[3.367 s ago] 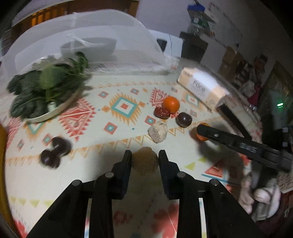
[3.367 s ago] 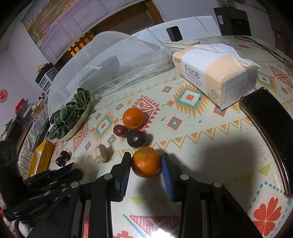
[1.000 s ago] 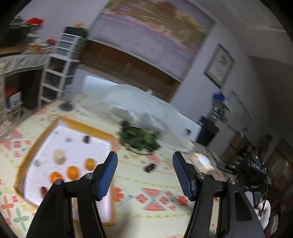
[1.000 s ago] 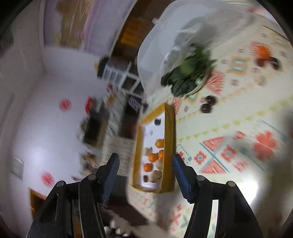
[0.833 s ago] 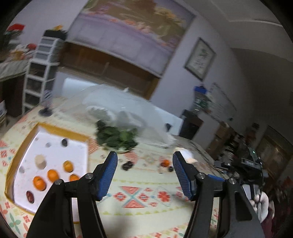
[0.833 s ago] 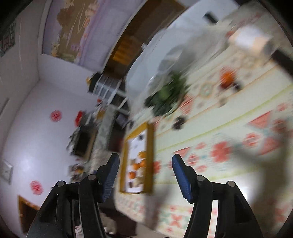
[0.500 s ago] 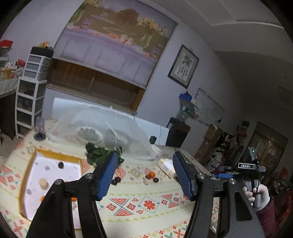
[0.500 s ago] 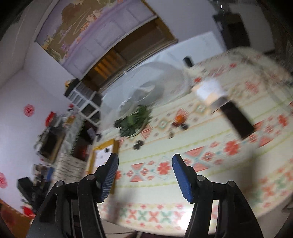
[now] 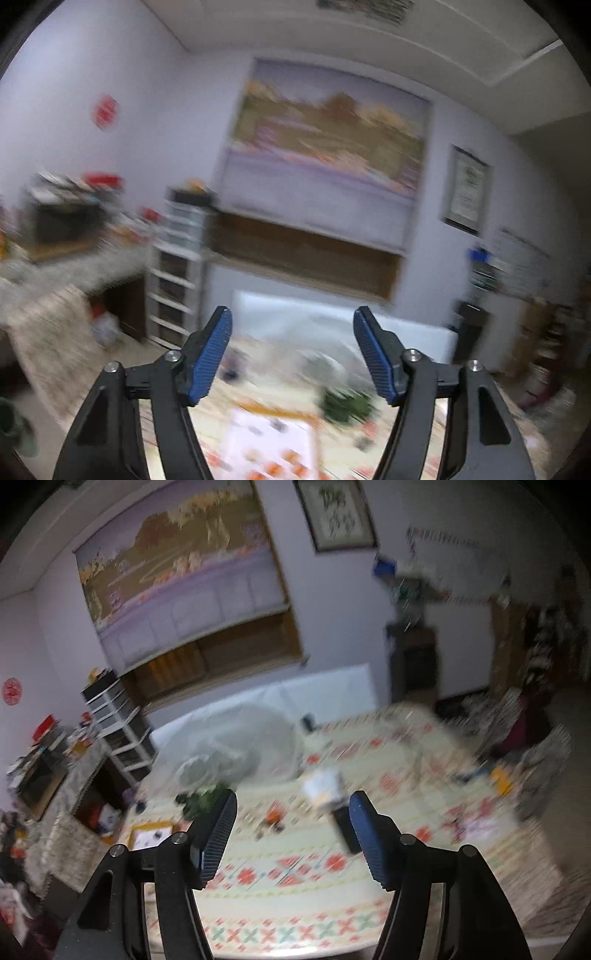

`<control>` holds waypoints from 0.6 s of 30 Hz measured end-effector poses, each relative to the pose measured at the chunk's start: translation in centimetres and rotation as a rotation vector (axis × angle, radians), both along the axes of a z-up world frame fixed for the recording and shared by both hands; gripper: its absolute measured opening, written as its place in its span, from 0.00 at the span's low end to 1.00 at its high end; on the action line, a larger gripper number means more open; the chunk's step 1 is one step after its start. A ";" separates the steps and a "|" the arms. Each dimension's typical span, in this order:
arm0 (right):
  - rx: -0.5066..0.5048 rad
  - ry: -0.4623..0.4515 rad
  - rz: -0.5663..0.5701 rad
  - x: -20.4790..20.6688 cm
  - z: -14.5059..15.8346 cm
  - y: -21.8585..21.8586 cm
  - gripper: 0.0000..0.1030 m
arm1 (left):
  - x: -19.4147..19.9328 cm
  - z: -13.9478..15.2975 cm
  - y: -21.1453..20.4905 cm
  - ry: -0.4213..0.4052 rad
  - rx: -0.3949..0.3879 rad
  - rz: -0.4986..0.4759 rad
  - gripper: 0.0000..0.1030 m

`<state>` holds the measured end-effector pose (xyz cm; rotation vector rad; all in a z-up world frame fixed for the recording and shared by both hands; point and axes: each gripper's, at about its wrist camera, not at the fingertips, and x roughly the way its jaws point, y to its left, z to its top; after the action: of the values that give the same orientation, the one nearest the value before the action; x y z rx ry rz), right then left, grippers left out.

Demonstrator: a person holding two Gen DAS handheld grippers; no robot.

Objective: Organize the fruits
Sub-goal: 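Lift both open tools away from the tray and return over the loose fruit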

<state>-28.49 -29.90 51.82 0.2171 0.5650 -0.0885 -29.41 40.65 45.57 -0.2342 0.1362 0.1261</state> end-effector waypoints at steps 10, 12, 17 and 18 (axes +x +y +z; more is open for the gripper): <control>-0.188 -0.053 -0.193 -1.6 4.2 -1.5 0.79 | -1.1 3.7 6.5 0.000 0.000 0.278 0.73; -0.221 -0.013 -0.148 0.2 0.9 -0.1 0.79 | -0.2 1.9 5.3 0.015 0.014 0.233 0.76; -0.208 0.088 0.047 5.5 -12.1 4.7 0.80 | 3.9 -6.7 -2.9 0.098 0.058 -0.018 0.77; -0.178 0.107 0.088 6.8 -15.0 5.6 0.80 | 4.5 -8.1 -4.5 0.115 0.059 -0.060 0.78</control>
<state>-21.68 -24.30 36.81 0.0146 0.6684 -0.0647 -24.88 36.15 37.45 -0.1641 0.2534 0.0842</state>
